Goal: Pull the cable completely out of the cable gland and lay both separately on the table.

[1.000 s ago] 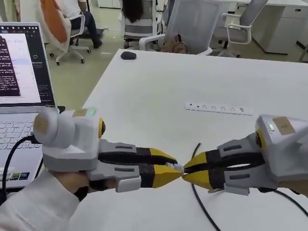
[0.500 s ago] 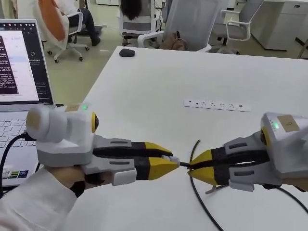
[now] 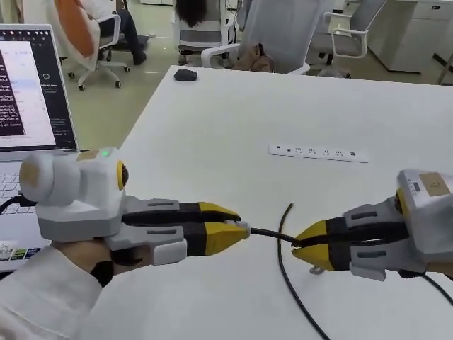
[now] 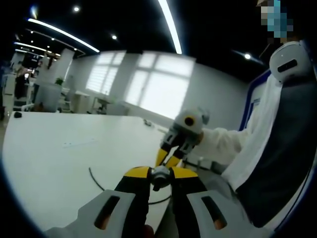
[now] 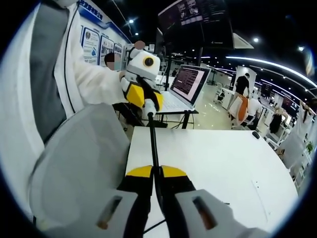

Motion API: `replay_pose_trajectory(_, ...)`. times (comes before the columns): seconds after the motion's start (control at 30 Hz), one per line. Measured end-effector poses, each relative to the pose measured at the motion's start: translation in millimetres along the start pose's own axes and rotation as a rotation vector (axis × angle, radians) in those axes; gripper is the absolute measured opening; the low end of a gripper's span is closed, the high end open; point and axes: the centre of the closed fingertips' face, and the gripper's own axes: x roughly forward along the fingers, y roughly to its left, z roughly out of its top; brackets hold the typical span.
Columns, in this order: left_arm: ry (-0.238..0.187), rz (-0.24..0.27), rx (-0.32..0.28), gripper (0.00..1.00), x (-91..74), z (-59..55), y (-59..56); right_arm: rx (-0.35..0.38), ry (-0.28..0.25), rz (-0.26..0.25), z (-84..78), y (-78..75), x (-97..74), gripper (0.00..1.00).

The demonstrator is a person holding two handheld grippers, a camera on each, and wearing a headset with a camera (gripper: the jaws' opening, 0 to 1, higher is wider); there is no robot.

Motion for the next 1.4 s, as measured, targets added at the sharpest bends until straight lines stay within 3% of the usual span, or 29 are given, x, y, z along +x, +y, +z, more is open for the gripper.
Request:
replay_pose_trajectory(0.67,-0.015,0.054,-0.035,0.17,-14.1,-14.1,7.2,0.085,0.034,-0.028,-38.2,-11.6,-2.4,0.04)
replay_pose_trajectory(0.87,-0.027,0.078,-0.049,0.17,-22.4,-15.6,13.5,0.126,0.066,-0.052,-59.5,-20.4,-4.1,0.04)
replay_pose_trajectory(1.07,-0.031,0.095,-0.065,0.17,-27.7,-19.8,18.9,0.186,0.130,-0.128,-87.7,-40.6,3.0,0.05)
replay_pose_trajectory(1.27,-0.032,0.103,-0.082,0.17,-28.6,-23.2,23.3,0.305,0.188,-0.186,-122.6,-61.9,22.6,0.06)
replay_pose_trajectory(1.4,-0.036,0.109,-0.097,0.17,-28.6,-25.5,26.5,0.335,0.205,-0.190,-142.7,-72.5,37.2,0.06)
